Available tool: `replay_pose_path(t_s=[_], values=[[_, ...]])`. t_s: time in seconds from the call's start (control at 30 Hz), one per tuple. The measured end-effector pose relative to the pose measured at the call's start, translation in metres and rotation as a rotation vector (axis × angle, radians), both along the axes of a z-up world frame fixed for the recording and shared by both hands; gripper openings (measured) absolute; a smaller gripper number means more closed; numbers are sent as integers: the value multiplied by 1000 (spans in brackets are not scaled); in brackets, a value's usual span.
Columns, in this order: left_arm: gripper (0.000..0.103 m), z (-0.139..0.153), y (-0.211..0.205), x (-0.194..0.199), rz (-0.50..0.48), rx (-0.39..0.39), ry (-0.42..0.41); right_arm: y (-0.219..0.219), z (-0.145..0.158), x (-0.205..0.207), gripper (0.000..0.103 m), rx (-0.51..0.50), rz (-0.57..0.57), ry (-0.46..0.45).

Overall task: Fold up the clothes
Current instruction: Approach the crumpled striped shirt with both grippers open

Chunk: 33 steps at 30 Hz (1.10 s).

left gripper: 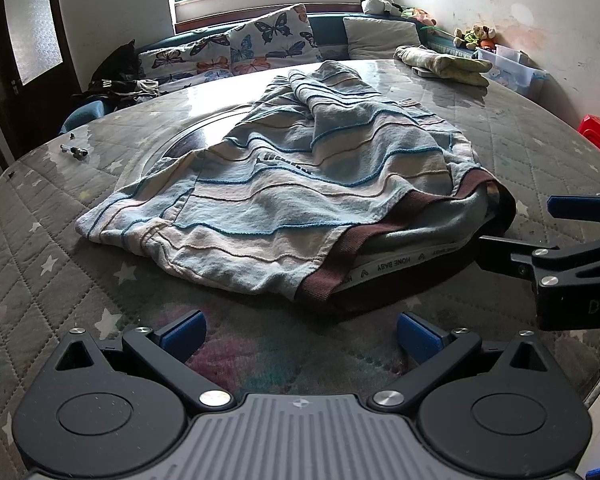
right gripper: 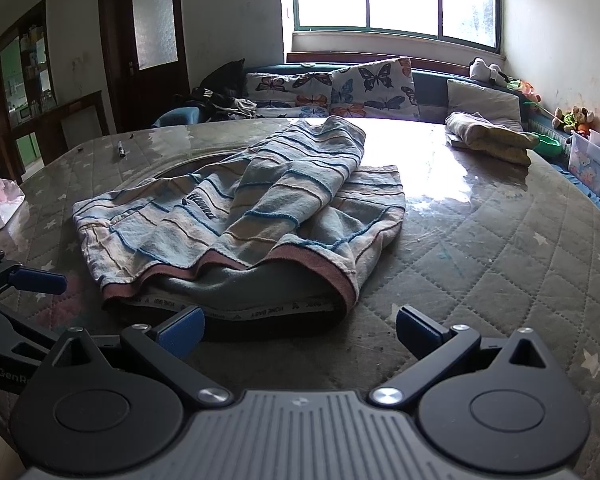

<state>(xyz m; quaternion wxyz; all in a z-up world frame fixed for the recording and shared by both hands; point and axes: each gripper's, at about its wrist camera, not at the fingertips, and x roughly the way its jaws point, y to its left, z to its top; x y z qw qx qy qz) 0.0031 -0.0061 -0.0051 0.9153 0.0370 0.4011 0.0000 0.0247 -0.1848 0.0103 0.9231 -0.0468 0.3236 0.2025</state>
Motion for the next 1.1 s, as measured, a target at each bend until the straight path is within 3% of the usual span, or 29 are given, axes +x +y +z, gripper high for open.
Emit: replay_pose_path(t_s=[1.1], values=[[103,19,9,27,-25,-1,-25,4,9,32,103,6,27,10]])
